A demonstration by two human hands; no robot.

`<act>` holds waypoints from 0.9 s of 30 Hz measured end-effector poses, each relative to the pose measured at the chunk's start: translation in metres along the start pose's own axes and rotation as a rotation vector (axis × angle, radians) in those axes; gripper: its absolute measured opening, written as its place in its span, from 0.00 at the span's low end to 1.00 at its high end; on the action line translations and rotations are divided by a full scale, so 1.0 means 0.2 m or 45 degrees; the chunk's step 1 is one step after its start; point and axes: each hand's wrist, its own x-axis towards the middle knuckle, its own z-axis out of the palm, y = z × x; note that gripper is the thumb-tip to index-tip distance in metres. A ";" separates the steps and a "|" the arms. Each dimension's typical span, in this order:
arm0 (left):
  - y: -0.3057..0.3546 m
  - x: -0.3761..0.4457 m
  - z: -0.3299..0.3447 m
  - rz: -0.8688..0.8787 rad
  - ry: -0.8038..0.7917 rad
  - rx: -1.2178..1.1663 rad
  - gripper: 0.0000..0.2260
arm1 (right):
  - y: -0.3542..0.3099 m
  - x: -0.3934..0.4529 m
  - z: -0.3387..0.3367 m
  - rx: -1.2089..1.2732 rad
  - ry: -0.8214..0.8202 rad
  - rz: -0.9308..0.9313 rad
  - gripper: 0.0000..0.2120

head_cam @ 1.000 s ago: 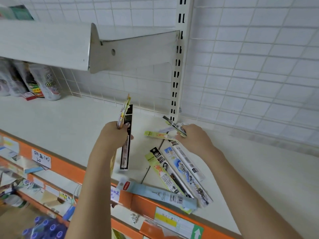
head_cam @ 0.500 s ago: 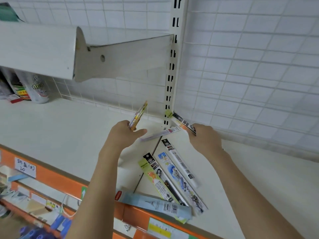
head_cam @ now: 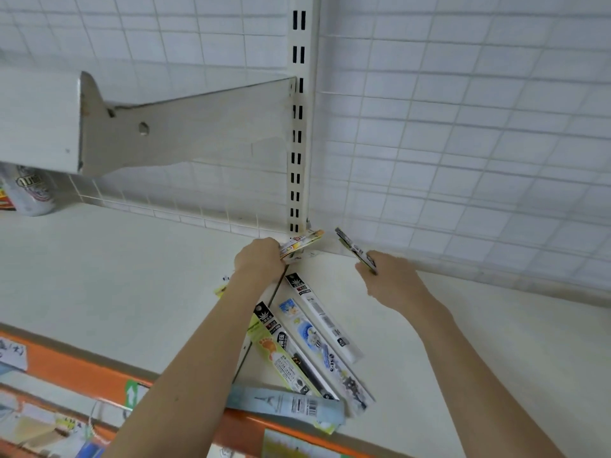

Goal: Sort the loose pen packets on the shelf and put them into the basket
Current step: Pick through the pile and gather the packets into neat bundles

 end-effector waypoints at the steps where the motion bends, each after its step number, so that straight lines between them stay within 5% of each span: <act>1: 0.00 0.00 -0.01 -0.003 0.013 0.038 0.10 | -0.01 0.00 0.01 0.034 -0.037 -0.016 0.14; 5: -0.04 -0.05 -0.12 -0.008 0.066 0.048 0.10 | -0.08 -0.04 0.04 -0.017 -0.215 -0.094 0.15; 11: -0.20 -0.21 -0.23 -0.070 0.208 -0.340 0.09 | -0.18 -0.10 0.14 -0.102 -0.518 -0.103 0.20; 16: -0.22 -0.40 -0.24 -0.136 0.247 -0.636 0.14 | -0.19 -0.10 0.15 -0.207 -0.473 -0.104 0.15; 27: -0.28 -0.56 -0.12 -0.190 0.104 -0.342 0.10 | -0.19 -0.19 0.13 -0.560 -0.230 -0.014 0.15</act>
